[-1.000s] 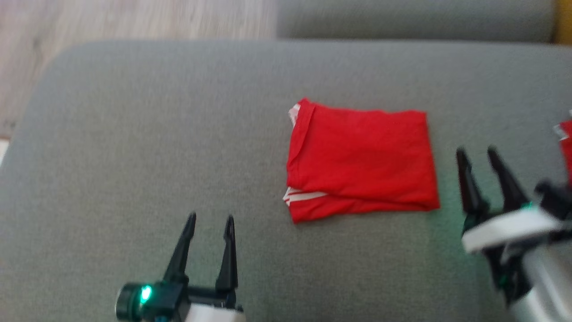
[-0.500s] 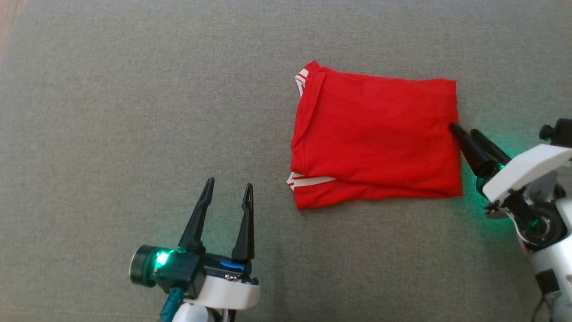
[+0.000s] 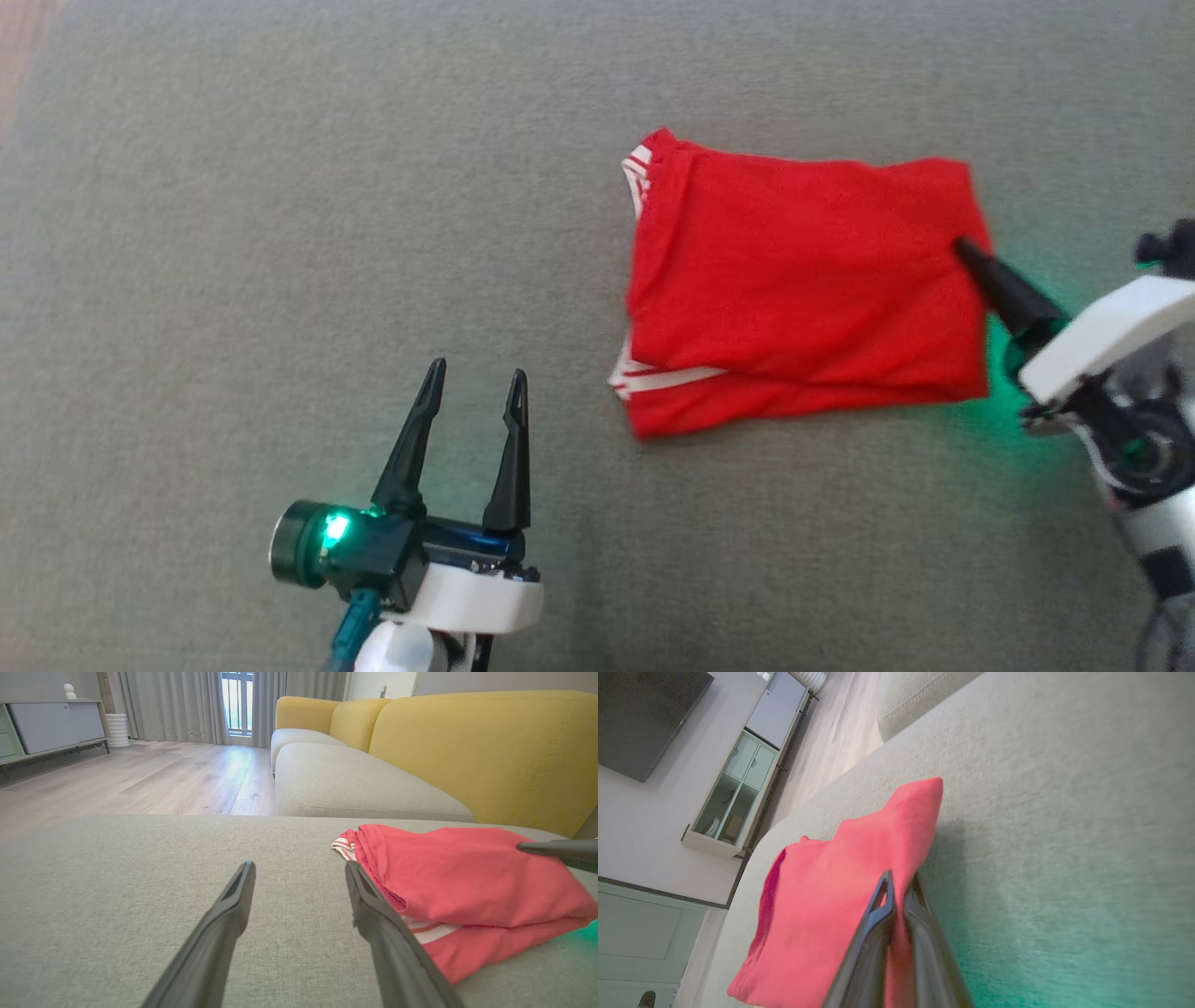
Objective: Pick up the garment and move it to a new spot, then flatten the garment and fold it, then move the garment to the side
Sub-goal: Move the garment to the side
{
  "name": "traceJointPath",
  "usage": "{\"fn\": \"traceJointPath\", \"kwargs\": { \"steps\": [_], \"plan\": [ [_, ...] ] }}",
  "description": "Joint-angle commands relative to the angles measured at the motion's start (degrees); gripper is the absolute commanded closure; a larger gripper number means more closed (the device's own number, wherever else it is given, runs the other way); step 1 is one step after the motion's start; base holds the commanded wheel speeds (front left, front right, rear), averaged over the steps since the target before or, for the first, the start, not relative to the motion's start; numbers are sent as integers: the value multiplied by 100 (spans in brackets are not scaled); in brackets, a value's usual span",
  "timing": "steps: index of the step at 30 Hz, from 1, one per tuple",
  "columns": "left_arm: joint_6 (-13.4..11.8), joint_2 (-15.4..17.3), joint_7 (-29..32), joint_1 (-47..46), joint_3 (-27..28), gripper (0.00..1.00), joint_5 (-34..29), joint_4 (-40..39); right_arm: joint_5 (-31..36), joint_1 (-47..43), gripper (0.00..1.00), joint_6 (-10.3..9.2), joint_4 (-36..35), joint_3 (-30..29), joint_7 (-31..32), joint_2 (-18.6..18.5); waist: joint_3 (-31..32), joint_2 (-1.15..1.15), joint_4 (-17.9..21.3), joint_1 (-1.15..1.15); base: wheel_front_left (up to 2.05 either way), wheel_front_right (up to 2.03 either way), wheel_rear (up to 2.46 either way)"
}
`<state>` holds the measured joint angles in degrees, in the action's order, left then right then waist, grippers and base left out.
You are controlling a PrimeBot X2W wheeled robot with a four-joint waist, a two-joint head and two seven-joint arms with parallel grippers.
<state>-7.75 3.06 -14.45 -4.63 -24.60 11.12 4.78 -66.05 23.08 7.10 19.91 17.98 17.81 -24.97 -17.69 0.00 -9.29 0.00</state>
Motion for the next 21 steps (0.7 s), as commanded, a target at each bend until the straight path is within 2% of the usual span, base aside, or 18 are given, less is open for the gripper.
{"fn": "traceJointPath", "kwargs": {
  "steps": [1,4,5,10,14,21],
  "plan": [
    [-46,-18,-55,-50,142,0,-25,-205,33,-4,100,39,-279,5,-109,-325,75,0,117,0,0,0,0],
    [-25,-18,-55,0,195,0,-76,-216,103,-50,100,39,-454,-29,-134,-723,117,0,357,0,0,0,0],
    [-25,-18,-55,0,195,0,-76,-216,103,-50,100,39,-454,-29,-134,-723,117,0,357,0,0,0,0],
    [75,-13,-55,-51,268,0,-275,-280,193,3,100,39,-686,-280,64,-1507,-5,0,847,0,0,0,0],
    [135,23,-55,-169,330,0,-411,-386,215,99,100,39,-834,-643,261,-2106,-224,0,1185,0,0,0,0],
    [255,108,-55,-339,375,0,-565,-427,435,161,100,39,-863,-1545,383,-2817,-595,0,1594,0,0,0,0]
  ]
}}
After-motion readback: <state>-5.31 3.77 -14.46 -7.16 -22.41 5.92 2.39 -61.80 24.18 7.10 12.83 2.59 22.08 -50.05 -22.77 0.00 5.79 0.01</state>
